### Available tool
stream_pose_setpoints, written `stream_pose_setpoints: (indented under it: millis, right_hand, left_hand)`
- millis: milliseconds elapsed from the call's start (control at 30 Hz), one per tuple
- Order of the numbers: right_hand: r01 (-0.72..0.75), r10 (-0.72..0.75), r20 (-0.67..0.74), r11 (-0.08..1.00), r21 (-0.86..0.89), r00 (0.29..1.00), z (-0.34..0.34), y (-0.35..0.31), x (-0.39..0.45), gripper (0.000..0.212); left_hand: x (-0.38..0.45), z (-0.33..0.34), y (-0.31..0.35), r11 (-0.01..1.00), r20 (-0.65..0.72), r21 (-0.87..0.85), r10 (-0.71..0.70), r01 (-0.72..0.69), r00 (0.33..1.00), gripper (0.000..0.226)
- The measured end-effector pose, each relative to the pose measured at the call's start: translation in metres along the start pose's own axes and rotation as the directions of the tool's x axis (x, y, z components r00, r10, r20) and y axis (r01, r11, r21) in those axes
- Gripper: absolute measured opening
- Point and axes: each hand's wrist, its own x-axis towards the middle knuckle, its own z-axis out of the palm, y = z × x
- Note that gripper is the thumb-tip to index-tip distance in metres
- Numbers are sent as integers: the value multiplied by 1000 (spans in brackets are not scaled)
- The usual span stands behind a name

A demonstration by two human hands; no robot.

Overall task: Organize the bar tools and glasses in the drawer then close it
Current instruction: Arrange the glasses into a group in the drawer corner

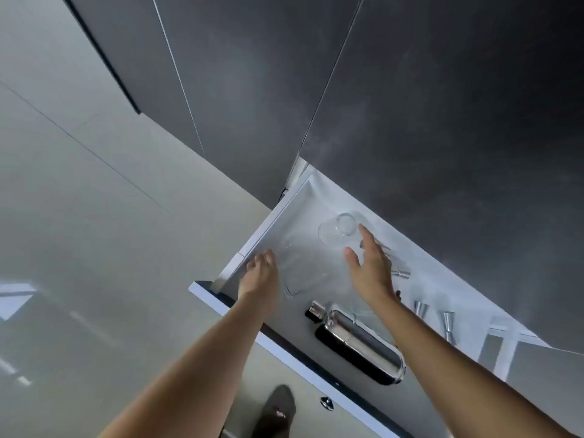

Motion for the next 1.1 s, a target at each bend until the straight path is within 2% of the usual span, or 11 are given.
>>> stream_pose_setpoints:
  millis: [100, 267, 367, 633, 767, 900, 1033, 1100]
  right_hand:
    - [55, -57, -33, 997, -48, 998, 9, -2, 19, 55]
    - [30, -30, 2, 989, -143, 1000, 17, -2, 39, 53]
    - [27, -33, -37, 989, -147, 999, 19, -2, 43, 50]
    - [3, -11, -138, 998, -58, 990, 16, -3, 40, 47]
    - [-23, 28, -169, 999, 32, 985, 17, 0, 41, 48]
    - [38, -17, -206, 995, 95, 978, 22, 3, 44, 50]
    - [178, -123, -291, 969, 169, 949, 22, -2, 41, 71]
    - [201, -123, -327, 956, 215, 937, 22, -4, 42, 81]
  left_hand:
    - [15, 7, -3, 999, -23, -44, -3, 2, 1000, 74]
    - [27, 9, 3, 999, -27, -25, 24, -25, 999, 77]
    - [28, 0, 11, 998, -51, -47, 34, -37, 998, 72]
    - [37, -29, 52, 993, -290, 86, 107, -85, 951, 49]
    - [44, -46, 70, 985, -321, 148, 136, -92, 937, 59]
    - [56, -59, 82, 965, -346, 223, 211, -139, 914, 61]
    - [75, -61, 90, 961, -362, 192, 256, -197, 897, 63]
    - [84, -60, 91, 961, -372, 154, 274, -232, 887, 62]
